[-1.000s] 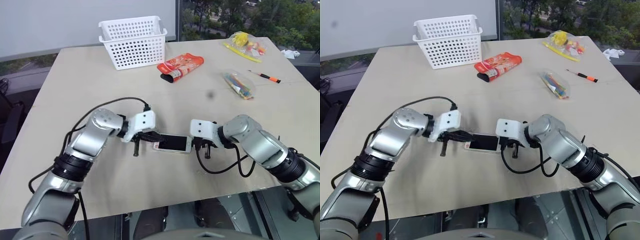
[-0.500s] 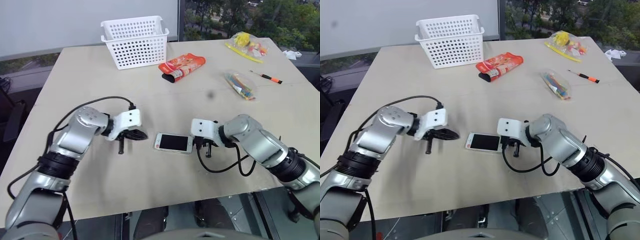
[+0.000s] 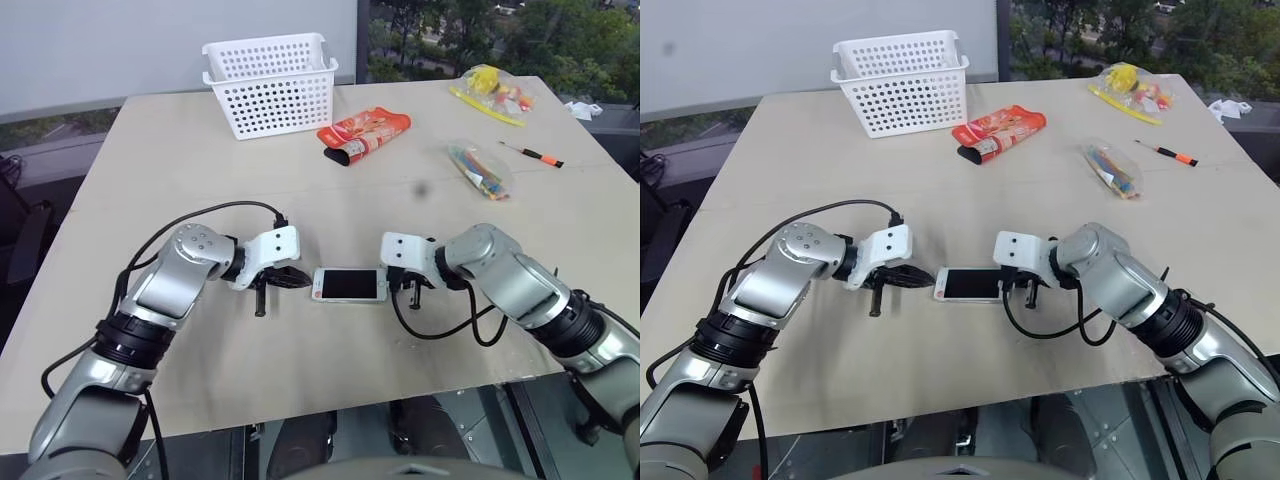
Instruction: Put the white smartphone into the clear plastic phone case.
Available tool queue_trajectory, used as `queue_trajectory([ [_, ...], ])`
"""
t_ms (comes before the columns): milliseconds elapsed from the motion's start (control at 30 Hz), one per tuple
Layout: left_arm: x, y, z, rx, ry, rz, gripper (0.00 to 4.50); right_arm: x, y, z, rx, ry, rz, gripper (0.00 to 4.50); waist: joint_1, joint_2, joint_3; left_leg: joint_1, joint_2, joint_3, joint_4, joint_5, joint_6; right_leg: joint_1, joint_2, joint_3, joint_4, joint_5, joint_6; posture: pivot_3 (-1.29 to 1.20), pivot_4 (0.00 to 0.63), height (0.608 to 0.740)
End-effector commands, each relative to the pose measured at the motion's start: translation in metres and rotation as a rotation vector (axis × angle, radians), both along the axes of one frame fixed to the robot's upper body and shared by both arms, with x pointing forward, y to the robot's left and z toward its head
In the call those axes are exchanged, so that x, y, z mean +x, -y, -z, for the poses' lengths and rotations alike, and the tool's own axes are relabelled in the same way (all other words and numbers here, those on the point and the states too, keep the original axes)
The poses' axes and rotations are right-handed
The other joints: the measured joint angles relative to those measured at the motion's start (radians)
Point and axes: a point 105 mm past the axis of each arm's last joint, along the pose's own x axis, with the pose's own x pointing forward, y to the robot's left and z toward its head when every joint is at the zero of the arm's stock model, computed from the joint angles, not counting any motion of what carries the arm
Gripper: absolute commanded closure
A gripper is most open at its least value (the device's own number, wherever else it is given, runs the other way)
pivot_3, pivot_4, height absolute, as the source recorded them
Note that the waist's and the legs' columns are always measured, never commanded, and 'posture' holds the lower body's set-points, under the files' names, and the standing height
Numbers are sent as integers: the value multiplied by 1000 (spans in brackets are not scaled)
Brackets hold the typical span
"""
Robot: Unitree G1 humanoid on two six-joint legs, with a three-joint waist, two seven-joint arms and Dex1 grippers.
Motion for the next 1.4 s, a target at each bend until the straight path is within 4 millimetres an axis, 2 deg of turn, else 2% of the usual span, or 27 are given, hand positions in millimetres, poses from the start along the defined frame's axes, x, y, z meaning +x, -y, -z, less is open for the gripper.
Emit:
queue_trajectory([
  [33, -9, 25, -3, -43, 11, 94, 4500, -13, -24, -7, 54, -8, -82, 4438, 0, 0, 0, 0, 0, 0, 0, 0, 0, 0, 0, 0, 0, 0, 0, 0, 150, 740],
  [167, -6, 21, -4, -31, 20, 82, 4500, -19, -21, -7, 72, -59, -63, 4438, 0, 0, 0, 0, 0, 0, 0, 0, 0, 0, 0, 0, 0, 0, -1, 0, 150, 740],
  [433, -1, 6, -13, -24, 36, 42, 4500, -11, 10, -12, 64, -63, 50, 4438, 6, 0, 0, -2, -1, -1, 0, 0, 0, 0, -1, 0, -1, 0, 0, 0, 150, 740],
  [533, -9, -5, -14, -8, -4, 49, 4500, -12, 17, -11, 53, -66, 65, 4438, -1, 0, 0, -2, -1, -1, -1, 0, 0, 0, -1, 0, -3, 0, 1, 0, 150, 740],
  [633, -23, -13, -8, 34, -83, 85, 4500, -12, 13, -10, 58, -65, 63, 4438, -8, 0, 0, -2, 0, 0, -1, 0, 0, -2, 0, 0, -2, 0, 0, 0, 150, 740],
  [767, -29, -15, -4, 50, -111, 101, 4500, -13, 10, -10, 65, -65, 59, 4438, -2, 0, 1, -2, 1, -1, -2, 0, 0, -2, 0, -1, -2, 0, 0, 0, 150, 740],
  [967, -17, -6, 3, 36, -47, 94, 4500, -15, 8, -11, 66, -66, 54, 4438, 1, 0, 1, -3, 0, 1, -2, 0, 0, -2, -1, 0, -3, -2, -3, 0, 150, 740],
  [1033, -15, 4, 4, 6, -37, 101, 4500, -17, 5, -11, 67, -70, 44, 4438, 3, 0, 1, -3, 0, 1, -2, 0, 0, -2, -1, 0, -3, -2, -3, 0, 150, 740],
  [1200, -32, 27, 10, -47, -96, 156, 4500, -20, -4, -11, 75, -76, 32, 4438, 6, 0, 0, -2, -1, 0, -1, 0, 0, 0, -1, 0, -3, -2, -3, 0, 150, 740],
  [1400, -27, 22, 11, -29, -88, 119, 4500, -25, -8, -11, 72, -107, 32, 4438, 8, 0, 0, -2, -1, 0, 0, 0, 0, 1, -2, 0, -3, -2, -3, 0, 150, 740],
])
